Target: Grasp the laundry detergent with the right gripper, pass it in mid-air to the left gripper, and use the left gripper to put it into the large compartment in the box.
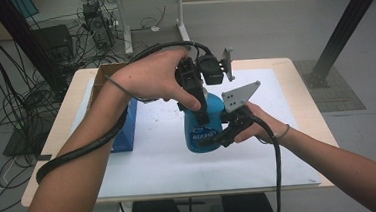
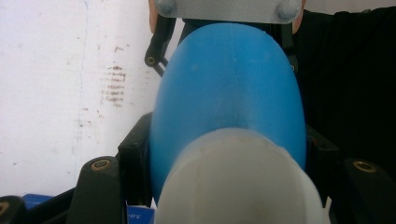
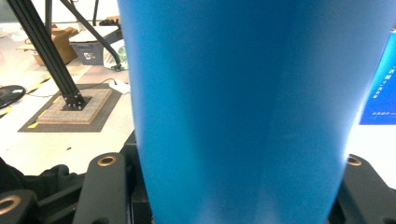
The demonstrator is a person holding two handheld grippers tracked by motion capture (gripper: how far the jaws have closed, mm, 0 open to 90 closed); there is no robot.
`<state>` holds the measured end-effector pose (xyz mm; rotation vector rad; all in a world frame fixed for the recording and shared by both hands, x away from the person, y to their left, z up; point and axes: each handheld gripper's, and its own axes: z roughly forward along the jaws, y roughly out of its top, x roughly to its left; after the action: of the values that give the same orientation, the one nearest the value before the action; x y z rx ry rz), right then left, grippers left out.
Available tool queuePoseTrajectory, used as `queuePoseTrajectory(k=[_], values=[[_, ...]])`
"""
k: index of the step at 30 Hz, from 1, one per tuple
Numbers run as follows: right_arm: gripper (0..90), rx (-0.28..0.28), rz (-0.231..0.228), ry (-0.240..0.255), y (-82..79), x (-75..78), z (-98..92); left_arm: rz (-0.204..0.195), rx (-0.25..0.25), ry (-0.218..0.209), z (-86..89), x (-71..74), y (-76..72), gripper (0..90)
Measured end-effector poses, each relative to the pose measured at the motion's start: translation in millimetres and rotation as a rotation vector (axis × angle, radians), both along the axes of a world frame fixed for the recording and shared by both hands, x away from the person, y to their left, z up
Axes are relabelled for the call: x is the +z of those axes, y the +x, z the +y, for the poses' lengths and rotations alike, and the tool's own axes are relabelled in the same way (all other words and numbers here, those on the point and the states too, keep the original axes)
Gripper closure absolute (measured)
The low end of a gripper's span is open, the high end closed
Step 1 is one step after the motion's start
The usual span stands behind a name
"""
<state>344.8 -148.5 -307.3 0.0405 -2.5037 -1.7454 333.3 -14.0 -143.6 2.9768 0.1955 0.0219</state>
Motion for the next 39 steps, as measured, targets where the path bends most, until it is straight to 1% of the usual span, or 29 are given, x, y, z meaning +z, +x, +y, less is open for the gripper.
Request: queuePoseTrajectory(k=[9, 17, 19, 24, 28, 31, 39], values=[[41.4, 0.0, 0.0, -0.003, -0.4, -0.2, 0.7, -0.001, 0.002, -0.004, 0.7, -0.4, -0.5, 37.3], [41.4, -0.002, -0.011, -0.001, 0.0, 0.5, 0.2, -0.002, 0.005, 0.004, -0.3, 0.5, -1.0, 37.3], [41.4, 0.0, -0.004, -0.002, -0.4, 0.6, 0.1, -0.004, 0.006, 0.002, -0.3, 0.7, -1.2, 37.3], [41.4, 0.0, -0.014, 0.001, -0.3, 1.6, 0.1, -0.006, 0.01, 0.002, -0.8, 1.9, -2.1, 37.3], [41.4, 0.003, -0.008, 0.003, -0.8, 1.7, 0.0, -0.005, 0.011, 0.005, -1.3, 2.2, -2.6, 37.3], [41.4, 0.002, -0.011, 0.004, -1.0, 1.3, 0.3, -0.005, 0.011, 0.007, -1.7, 1.9, -2.8, 37.3], [41.4, 0.0, -0.011, 0.007, -1.1, 0.7, -0.9, -0.017, 0.01, 0.008, -3.8, 1.7, -3.6, 37.4]])
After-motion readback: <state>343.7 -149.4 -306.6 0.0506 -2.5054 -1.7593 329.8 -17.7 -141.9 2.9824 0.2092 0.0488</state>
